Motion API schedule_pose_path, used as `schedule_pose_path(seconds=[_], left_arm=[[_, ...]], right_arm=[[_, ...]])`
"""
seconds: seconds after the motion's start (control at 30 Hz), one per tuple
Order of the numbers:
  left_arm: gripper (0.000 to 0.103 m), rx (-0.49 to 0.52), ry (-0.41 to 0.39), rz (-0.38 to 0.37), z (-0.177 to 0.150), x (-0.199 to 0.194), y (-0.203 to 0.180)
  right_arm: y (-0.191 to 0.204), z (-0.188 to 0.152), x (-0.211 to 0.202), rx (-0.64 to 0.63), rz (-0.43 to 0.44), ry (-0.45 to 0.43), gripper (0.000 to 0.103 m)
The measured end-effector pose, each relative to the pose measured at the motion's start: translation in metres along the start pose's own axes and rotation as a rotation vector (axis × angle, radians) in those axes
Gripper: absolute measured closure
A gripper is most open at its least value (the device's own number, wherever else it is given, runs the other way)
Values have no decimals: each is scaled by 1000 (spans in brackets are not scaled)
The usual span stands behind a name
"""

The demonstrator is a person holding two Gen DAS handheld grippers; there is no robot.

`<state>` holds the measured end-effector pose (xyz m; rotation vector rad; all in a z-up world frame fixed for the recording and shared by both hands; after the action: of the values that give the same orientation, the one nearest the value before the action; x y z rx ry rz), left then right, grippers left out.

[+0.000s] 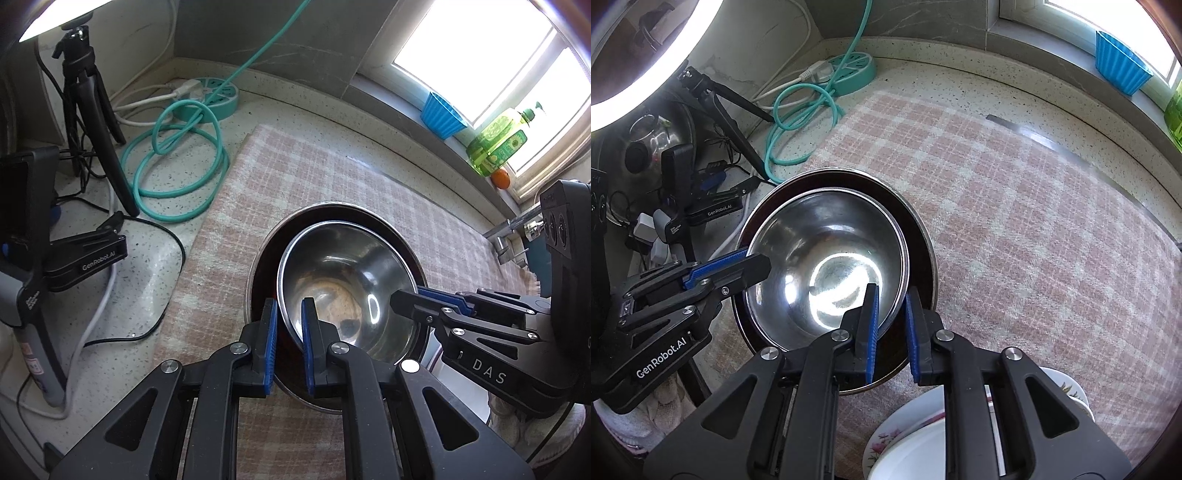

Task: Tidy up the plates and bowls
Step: 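Lift the red-bottomed bowl and lower it into the large steel bowl, then open both grippers and pull back from the nested bowls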

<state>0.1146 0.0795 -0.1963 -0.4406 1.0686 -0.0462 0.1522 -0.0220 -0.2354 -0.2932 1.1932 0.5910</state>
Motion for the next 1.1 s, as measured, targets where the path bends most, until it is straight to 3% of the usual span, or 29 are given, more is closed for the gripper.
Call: schedule_pose_path(seconds=[0.3, 0.37, 0.43, 0.53, 0.83, 0.87, 0.93, 1.1], left_arm=[[86, 14, 7, 10, 2, 3, -2], [83, 11, 8, 9, 2, 3, -2], [82, 11, 7, 1, 1, 2, -3], [78, 13, 8, -2, 1, 1, -5], [77, 13, -12, -13, 3, -7, -6], [77, 13, -14, -16, 3, -8, -7], [77, 16, -21, -21, 4, -11, -10], [77, 24, -33, -31, 5, -17, -16]], right_arm=[[6, 1, 1, -48, -54, -17, 87], [6, 1, 1, -50, -46, -17, 83], [7, 1, -1, -52, -42, -26, 69], [9, 1, -4, -57, -40, -38, 62], [8, 0, -14, -40, -16, -54, 58], [8, 0, -16, -37, -12, -57, 57], [7, 0, -22, -33, -11, -72, 42], [1, 0, -38, -20, -15, -102, 39]])
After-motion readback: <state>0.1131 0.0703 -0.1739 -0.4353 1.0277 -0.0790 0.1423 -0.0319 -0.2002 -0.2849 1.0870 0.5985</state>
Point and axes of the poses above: each gripper's, at about its wrist camera, not at the fingertips, and x roughly the way its jaws point, y to its left, z to its top, the point moved 6 cm from there along x, roughly the way its jaws point, and after that the axes turned 5 degrees about -z, right-handed, at the moved point
